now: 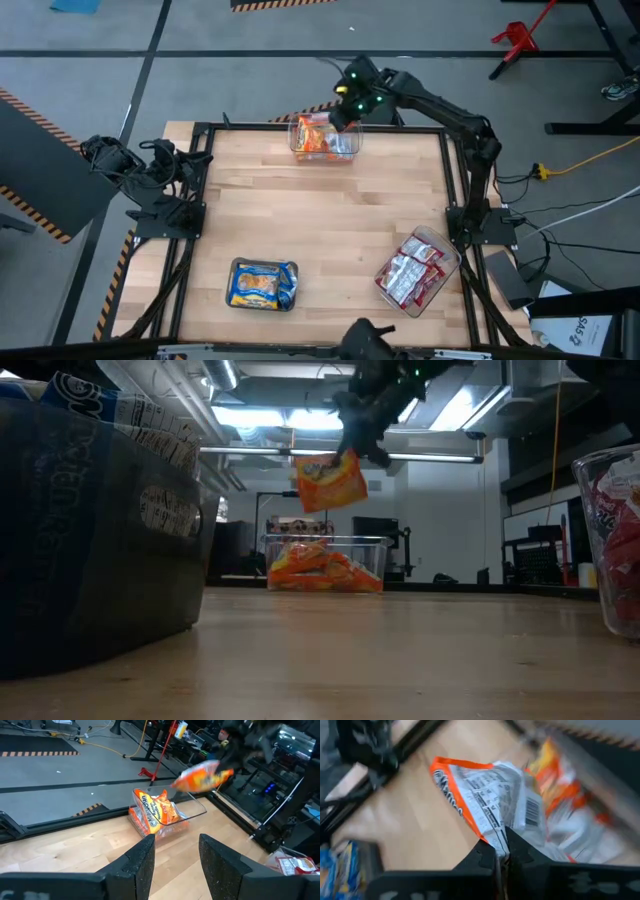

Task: Sort Maruchan noodles
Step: Put the orange noodle pack into the top transparent bin

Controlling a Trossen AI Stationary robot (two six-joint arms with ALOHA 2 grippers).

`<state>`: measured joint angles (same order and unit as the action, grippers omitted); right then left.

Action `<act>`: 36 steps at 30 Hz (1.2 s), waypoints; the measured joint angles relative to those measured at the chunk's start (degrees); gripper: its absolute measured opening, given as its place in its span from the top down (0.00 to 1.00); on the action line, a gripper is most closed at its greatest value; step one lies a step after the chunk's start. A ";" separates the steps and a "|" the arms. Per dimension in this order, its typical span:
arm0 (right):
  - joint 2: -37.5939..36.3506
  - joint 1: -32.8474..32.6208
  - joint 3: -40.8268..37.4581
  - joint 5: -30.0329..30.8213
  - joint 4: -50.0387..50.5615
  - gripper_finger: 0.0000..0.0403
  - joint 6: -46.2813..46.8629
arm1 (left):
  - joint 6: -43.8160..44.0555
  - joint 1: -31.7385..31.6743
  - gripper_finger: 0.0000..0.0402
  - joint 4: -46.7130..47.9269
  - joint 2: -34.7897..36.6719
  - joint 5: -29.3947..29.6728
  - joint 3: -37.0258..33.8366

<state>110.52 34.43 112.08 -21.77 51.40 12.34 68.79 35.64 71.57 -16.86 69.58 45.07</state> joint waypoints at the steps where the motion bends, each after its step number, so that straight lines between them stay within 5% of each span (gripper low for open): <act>1: 0.02 0.38 -1.57 -1.31 -0.35 1.00 -0.02 | 0.00 0.00 0.63 0.00 0.00 0.00 0.01; 8: 0.20 2.88 -14.99 -13.86 -12.77 1.00 5.97 | -1.00 0.00 0.63 0.02 0.00 0.00 0.01; 12: 0.20 4.57 -19.50 -13.94 -18.06 1.00 8.83 | -1.17 0.00 0.63 0.02 0.00 0.00 0.01; 36: 0.20 10.34 -20.81 -13.79 -13.79 1.00 7.27 | -1.60 0.00 0.63 2.34 0.00 -0.02 -0.01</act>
<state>110.72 44.77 91.26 -35.57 37.61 19.61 67.20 35.64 73.92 -16.86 69.56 45.06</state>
